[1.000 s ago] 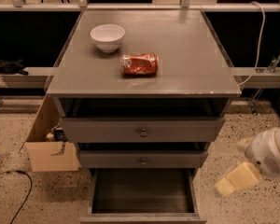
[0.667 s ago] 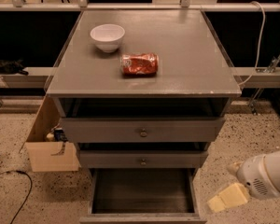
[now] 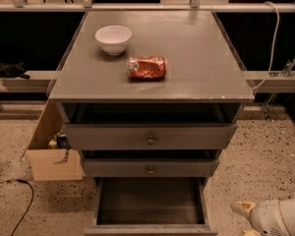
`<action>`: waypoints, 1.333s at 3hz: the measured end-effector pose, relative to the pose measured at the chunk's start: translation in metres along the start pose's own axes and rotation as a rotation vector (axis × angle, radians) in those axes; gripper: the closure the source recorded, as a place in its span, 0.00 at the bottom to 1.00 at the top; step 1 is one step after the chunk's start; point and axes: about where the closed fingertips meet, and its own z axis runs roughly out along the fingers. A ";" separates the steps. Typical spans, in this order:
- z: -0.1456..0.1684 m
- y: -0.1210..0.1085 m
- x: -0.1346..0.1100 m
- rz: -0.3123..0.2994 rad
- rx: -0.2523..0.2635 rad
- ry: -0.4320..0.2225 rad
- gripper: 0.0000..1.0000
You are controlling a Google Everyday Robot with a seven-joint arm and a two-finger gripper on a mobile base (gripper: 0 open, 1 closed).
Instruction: Close bottom drawer
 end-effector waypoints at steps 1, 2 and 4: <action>0.017 0.002 -0.001 -0.003 -0.022 -0.001 0.00; 0.093 -0.004 -0.011 0.010 -0.086 0.050 0.00; 0.200 -0.031 -0.007 0.042 -0.106 0.041 0.00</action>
Offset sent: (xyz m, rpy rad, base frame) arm 0.0345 0.1037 -0.0885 0.0164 0.1082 0.0832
